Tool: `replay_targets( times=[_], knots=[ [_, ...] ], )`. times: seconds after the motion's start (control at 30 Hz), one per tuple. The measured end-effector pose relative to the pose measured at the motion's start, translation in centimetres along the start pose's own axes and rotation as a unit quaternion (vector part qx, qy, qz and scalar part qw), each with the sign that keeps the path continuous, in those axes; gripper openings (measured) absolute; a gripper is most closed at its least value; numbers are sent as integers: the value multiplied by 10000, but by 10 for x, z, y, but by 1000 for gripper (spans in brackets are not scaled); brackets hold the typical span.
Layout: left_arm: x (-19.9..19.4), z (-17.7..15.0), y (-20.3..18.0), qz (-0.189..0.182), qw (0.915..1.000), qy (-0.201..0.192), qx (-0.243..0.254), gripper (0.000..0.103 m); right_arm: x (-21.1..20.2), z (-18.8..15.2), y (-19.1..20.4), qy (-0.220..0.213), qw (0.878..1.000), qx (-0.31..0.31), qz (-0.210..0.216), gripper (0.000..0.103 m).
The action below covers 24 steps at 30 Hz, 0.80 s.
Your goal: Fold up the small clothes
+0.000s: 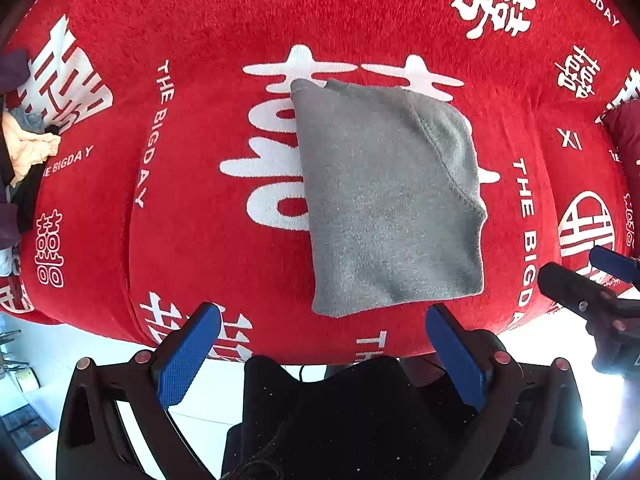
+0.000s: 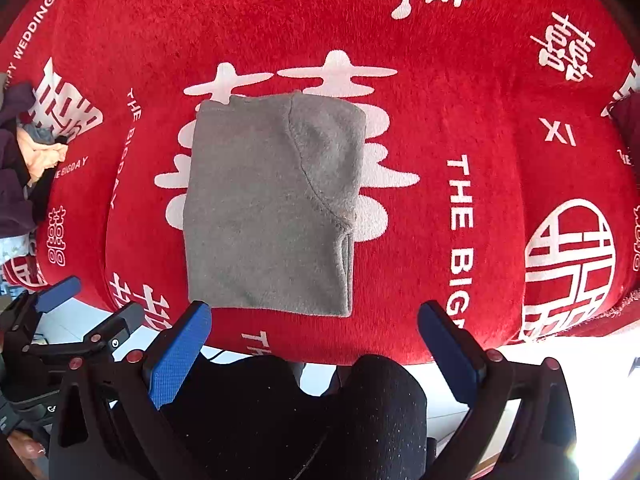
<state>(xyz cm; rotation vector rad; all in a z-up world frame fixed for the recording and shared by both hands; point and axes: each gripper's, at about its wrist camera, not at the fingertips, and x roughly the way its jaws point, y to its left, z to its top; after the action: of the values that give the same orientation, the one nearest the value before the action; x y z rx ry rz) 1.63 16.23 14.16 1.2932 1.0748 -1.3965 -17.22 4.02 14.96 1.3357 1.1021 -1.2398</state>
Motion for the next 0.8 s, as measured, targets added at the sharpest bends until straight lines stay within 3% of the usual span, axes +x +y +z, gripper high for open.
replay_targets(
  times=[0.8],
  knots=[
    [-16, 5, 5, 136, 9999, -5, 97, 102, -12, 9, 22, -41, 9994, -195, -287, 103]
  ],
)
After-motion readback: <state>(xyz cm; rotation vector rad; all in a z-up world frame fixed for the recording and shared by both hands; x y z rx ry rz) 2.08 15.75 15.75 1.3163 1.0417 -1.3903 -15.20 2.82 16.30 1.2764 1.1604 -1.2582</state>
